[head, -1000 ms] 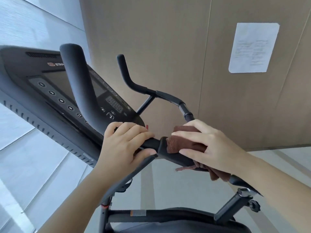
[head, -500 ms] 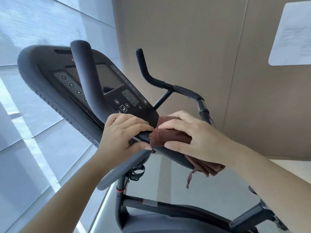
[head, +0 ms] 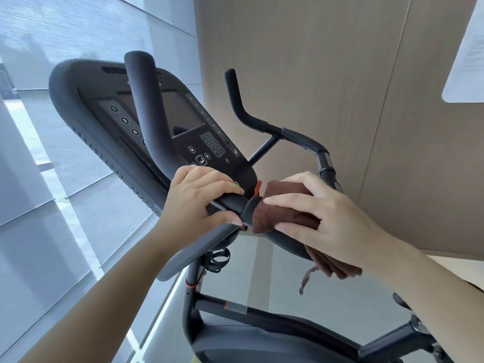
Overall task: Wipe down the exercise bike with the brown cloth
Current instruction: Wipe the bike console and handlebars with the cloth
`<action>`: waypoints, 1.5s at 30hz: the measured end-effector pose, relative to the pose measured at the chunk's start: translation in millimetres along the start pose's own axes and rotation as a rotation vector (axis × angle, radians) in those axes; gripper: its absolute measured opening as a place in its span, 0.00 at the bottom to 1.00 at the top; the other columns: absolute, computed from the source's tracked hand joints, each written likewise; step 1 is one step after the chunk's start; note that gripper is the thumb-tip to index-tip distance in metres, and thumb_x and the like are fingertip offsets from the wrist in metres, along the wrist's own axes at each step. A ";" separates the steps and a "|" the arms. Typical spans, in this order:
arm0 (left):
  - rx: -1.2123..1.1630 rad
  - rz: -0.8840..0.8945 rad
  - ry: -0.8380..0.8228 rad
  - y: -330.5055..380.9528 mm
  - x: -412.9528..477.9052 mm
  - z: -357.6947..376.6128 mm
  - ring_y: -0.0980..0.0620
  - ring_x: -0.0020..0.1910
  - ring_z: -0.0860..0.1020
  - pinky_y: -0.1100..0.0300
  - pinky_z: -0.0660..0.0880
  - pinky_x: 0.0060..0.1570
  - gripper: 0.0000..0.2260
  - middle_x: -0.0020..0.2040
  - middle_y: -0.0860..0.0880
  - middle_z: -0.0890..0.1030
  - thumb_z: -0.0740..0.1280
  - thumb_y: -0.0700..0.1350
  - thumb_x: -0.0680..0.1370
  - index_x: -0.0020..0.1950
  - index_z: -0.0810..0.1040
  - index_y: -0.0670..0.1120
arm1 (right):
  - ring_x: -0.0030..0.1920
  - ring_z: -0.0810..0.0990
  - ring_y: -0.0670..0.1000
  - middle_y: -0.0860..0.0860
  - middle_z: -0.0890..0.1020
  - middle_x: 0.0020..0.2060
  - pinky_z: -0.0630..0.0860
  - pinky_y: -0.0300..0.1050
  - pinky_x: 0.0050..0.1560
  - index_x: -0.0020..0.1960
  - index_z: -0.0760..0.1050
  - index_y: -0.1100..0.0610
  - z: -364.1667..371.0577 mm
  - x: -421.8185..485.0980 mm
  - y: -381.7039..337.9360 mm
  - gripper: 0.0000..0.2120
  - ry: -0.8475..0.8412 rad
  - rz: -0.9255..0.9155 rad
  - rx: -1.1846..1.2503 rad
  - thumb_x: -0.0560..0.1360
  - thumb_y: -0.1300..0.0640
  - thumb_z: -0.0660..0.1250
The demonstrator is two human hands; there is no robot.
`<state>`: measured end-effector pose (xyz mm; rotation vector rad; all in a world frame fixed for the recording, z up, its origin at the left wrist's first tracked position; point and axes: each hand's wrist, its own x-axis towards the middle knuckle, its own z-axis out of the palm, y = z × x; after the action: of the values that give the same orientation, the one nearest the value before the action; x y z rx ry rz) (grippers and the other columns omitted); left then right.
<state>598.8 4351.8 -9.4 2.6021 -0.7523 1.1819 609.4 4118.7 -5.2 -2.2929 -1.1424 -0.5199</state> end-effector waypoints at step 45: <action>-0.075 0.198 0.136 -26.7 -7.2 13.4 0.44 0.44 0.77 0.53 0.60 0.53 0.16 0.41 0.49 0.81 0.60 0.56 0.74 0.48 0.81 0.46 | 0.45 0.77 0.59 0.56 0.80 0.55 0.73 0.46 0.41 0.48 0.82 0.53 111.5 45.0 -75.6 0.07 1.096 0.638 -0.721 0.72 0.55 0.67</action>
<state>617.4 4372.4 -22.7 2.4027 -1.0227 1.3410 585.1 4252.0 -47.6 -2.0995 0.3559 -1.7776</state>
